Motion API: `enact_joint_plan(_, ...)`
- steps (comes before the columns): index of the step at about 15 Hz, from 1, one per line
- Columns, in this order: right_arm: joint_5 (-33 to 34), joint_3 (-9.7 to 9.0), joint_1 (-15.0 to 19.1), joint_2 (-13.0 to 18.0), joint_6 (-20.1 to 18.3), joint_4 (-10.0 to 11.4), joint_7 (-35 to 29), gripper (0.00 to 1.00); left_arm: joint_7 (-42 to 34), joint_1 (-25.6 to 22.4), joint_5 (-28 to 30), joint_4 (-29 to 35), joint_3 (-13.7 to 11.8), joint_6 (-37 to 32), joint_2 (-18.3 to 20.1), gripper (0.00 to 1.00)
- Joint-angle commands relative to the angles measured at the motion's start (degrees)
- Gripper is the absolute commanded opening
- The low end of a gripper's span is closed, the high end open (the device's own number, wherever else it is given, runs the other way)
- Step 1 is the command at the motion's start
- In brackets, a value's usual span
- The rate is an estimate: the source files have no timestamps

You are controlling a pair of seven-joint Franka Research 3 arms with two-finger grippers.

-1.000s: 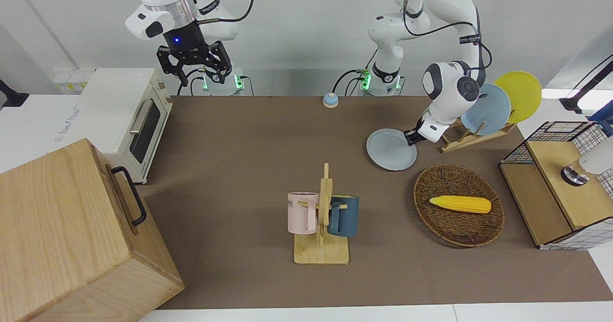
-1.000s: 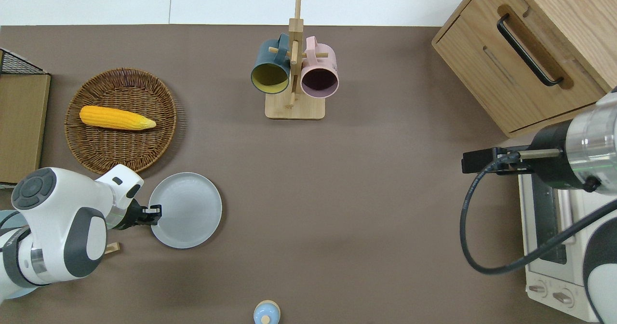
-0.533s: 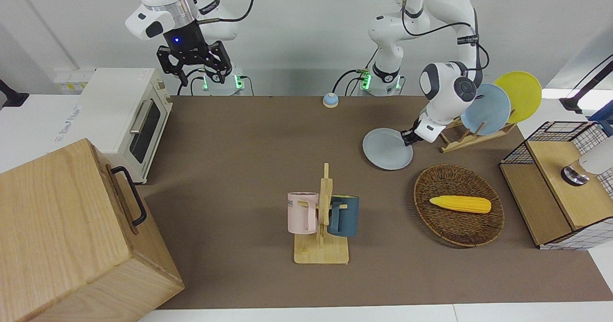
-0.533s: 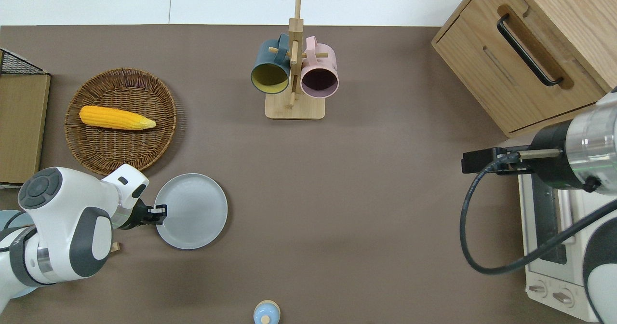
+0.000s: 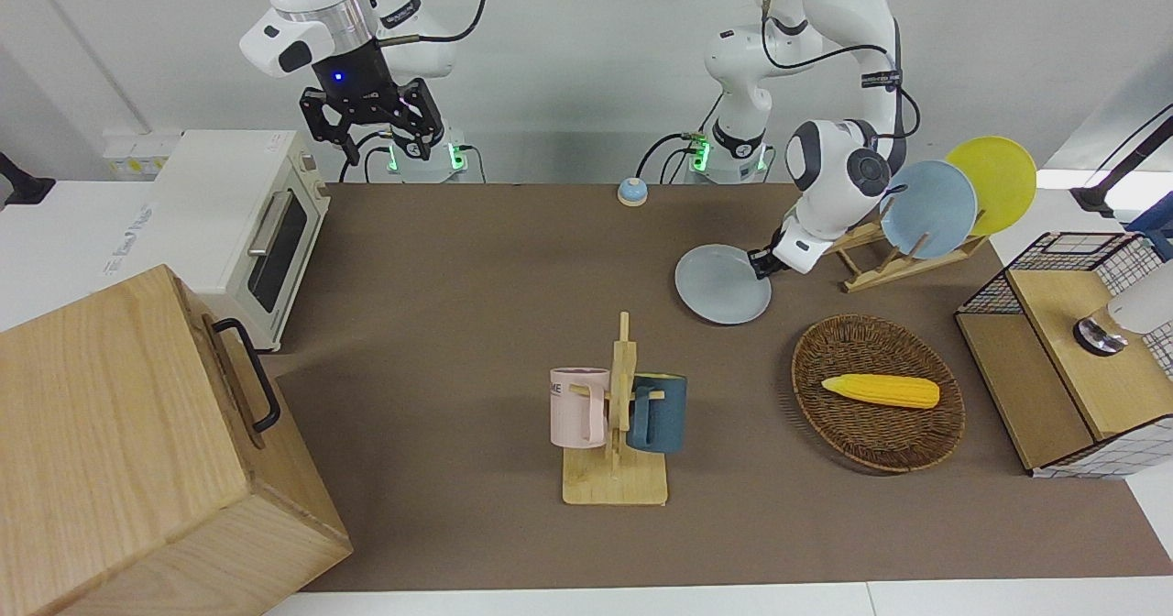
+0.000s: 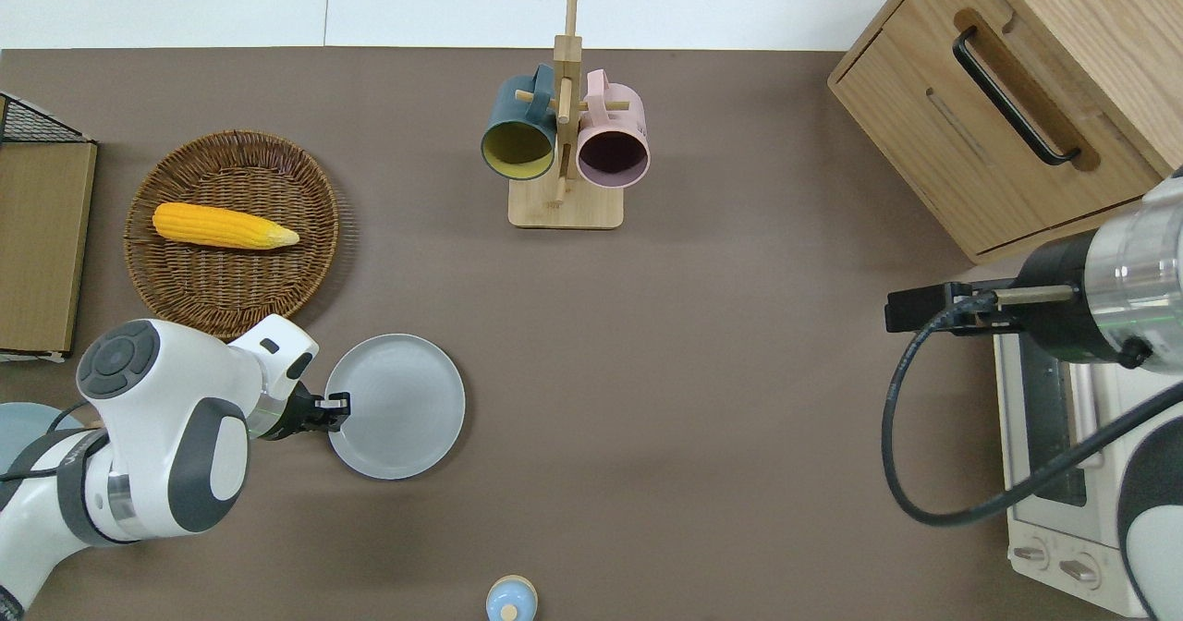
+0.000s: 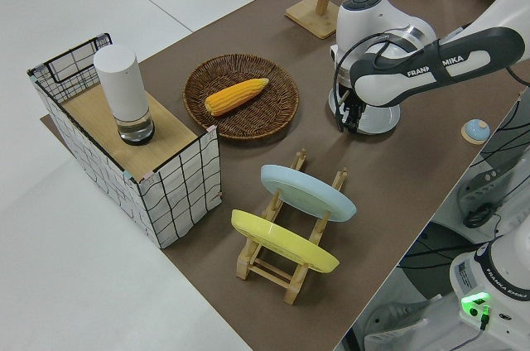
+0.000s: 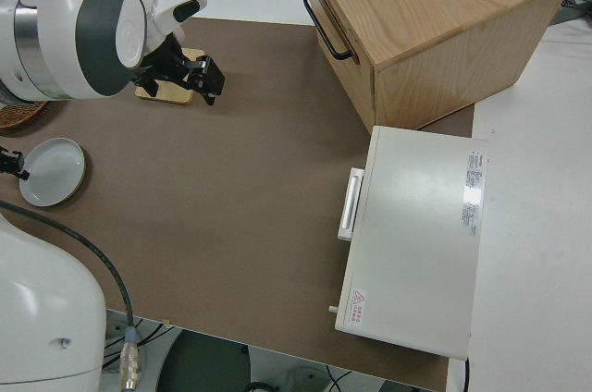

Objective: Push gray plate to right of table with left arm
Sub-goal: 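Push the gray plate with the left gripper toward the toaster oven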

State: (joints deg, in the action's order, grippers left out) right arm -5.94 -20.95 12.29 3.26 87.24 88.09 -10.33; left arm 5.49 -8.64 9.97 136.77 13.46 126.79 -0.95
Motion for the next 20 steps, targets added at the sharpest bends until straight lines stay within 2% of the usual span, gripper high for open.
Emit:
enact_joint_plan(1, -0.92, -0.23, 0.37, -0.36, -0.31, -0.81, -0.12, 0.996, 3.46, 0.46, 1.02, -0.09, 2.44, 2.06, -2.21, 0.0)
enact_joint_plan(7, -0.92, -0.23, 0.37, -0.36, -0.31, -0.81, -0.12, 0.996, 10.49, 0.46, 1.02, -0.36, 7.54, 3.73, -2.48, 0.0)
enact_joint_plan(12, -0.92, -0.23, 0.37, -0.36, -0.31, -0.81, -0.12, 0.996, 14.36, 0.46, 1.63, -0.62, 10.79, 4.61, -3.09, 0.0)
enact_joint_plan(20, -0.92, -0.23, 0.37, -0.36, -0.31, -0.81, -0.12, 0.996, 23.33, 0.46, 3.22, -0.62, 18.35, 9.53, -3.7, 0.0)
